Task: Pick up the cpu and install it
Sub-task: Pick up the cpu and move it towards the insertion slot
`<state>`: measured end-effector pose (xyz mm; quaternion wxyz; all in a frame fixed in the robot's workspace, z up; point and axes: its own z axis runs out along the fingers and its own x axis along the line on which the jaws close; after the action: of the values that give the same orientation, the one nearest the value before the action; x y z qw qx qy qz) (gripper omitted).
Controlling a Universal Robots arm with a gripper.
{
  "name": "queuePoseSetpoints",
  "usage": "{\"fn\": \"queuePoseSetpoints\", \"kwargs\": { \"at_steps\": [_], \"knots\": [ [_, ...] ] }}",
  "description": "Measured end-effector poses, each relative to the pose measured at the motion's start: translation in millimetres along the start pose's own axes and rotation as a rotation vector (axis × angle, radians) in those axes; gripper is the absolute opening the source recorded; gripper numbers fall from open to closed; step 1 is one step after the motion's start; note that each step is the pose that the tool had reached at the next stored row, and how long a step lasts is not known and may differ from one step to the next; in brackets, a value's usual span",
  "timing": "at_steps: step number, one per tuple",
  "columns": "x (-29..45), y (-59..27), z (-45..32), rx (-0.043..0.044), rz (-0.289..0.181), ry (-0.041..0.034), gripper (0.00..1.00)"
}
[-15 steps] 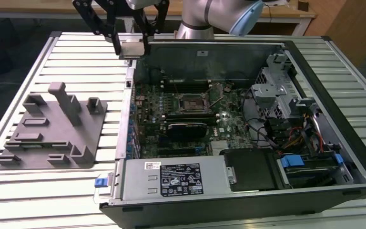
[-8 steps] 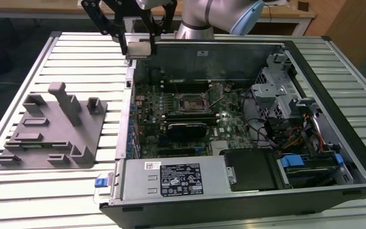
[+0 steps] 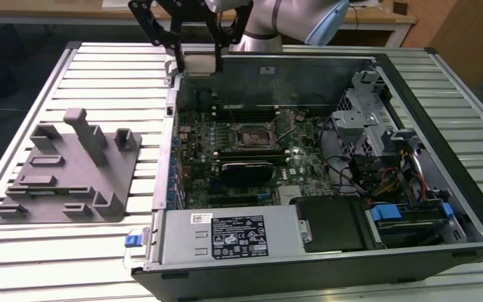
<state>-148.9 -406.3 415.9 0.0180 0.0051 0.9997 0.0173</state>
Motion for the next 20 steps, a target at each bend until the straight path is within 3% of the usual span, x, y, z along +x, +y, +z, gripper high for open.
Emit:
{"fn": "queuePoseSetpoints", "kwargs": {
  "at_steps": [6, 10, 20],
  "knots": [
    [-22.2, 2.2, 1.9, -0.0001, 0.000, 0.0008, 0.55],
    [-34.0, 5.0, 7.4, 0.0000, 0.000, 0.0011, 0.55],
    [-47.9, 15.3, 26.5, 0.0000, 0.000, 0.0010, 0.55]
  ]
}}
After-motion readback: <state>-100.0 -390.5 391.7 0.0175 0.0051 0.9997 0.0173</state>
